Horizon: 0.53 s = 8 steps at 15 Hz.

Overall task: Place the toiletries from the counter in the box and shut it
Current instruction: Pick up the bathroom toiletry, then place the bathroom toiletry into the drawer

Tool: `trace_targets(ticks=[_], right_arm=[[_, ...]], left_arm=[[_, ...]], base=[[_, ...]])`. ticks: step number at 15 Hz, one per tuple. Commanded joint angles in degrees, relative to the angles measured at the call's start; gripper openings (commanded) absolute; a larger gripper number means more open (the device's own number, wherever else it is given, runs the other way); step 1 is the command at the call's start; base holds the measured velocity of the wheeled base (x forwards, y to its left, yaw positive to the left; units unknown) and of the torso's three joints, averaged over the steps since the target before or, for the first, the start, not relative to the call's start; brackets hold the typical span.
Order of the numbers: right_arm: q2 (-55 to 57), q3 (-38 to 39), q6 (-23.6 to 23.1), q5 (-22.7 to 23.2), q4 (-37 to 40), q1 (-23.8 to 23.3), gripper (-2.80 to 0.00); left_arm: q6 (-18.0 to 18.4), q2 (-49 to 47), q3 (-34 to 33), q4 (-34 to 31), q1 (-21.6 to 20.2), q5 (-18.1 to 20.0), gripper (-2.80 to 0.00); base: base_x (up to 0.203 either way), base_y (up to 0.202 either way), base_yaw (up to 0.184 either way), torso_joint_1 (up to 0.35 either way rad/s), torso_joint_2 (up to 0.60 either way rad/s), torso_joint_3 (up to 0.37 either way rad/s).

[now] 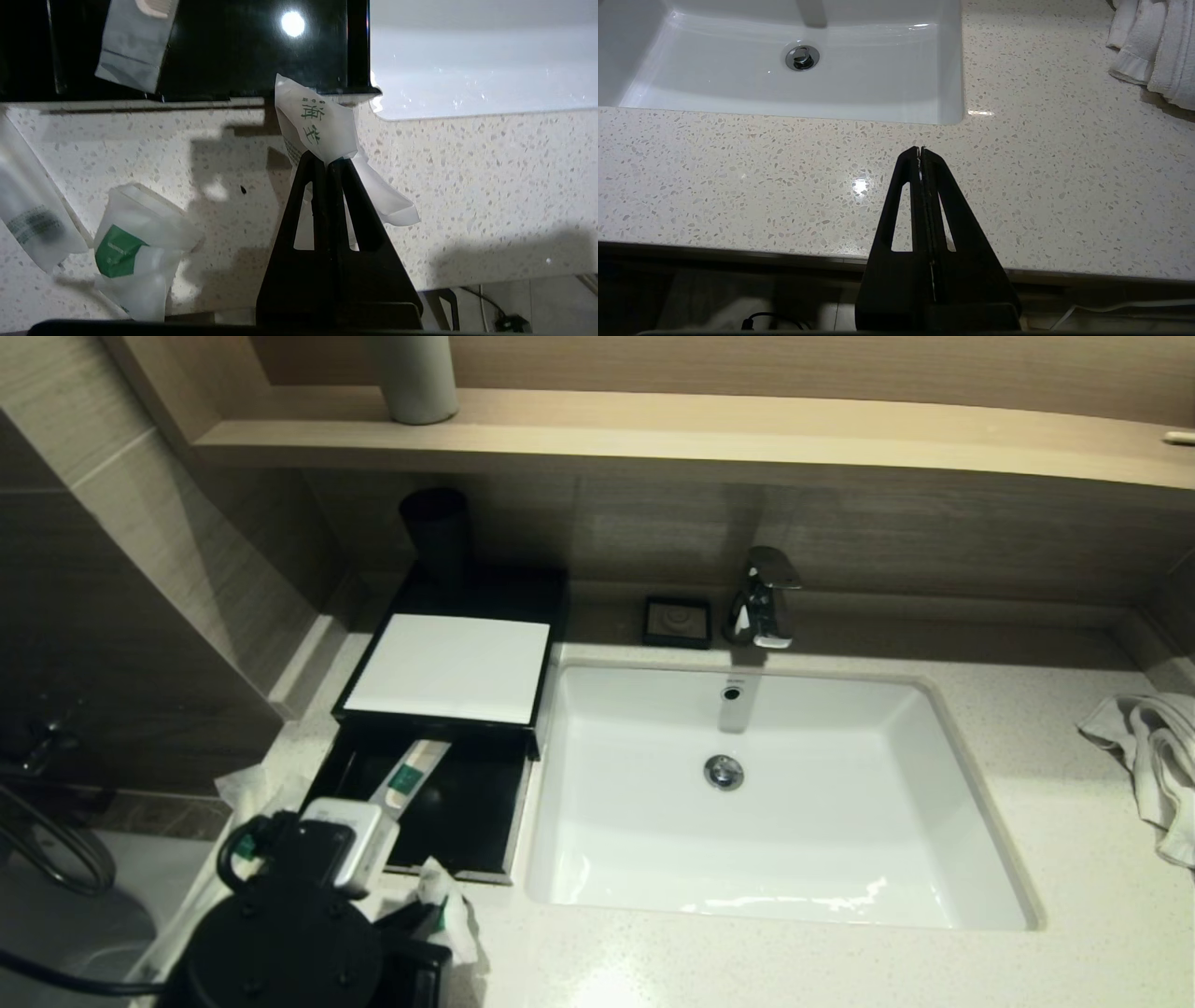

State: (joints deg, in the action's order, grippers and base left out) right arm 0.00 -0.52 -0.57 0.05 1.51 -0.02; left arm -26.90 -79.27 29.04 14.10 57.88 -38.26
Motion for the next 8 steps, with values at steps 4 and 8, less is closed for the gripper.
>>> trace_targets(ticks=[4,8], right_arm=[[0.0,0.0,0.0,0.0,0.0,0.0,-2.80],[0.0,0.0,0.0,0.0,0.0,0.0,-2.80]], left_arm=[[5.2,-3.9,8.3,0.4,-7.8,2.7,-2.80],[5.8,-8.8,12.4,0.2,-9.6,3.1,-2.80]], base=[[0.000,0.000,0.000,0.000,0.00,0.000],[0.000,0.000,0.000,0.000,0.00,0.000]])
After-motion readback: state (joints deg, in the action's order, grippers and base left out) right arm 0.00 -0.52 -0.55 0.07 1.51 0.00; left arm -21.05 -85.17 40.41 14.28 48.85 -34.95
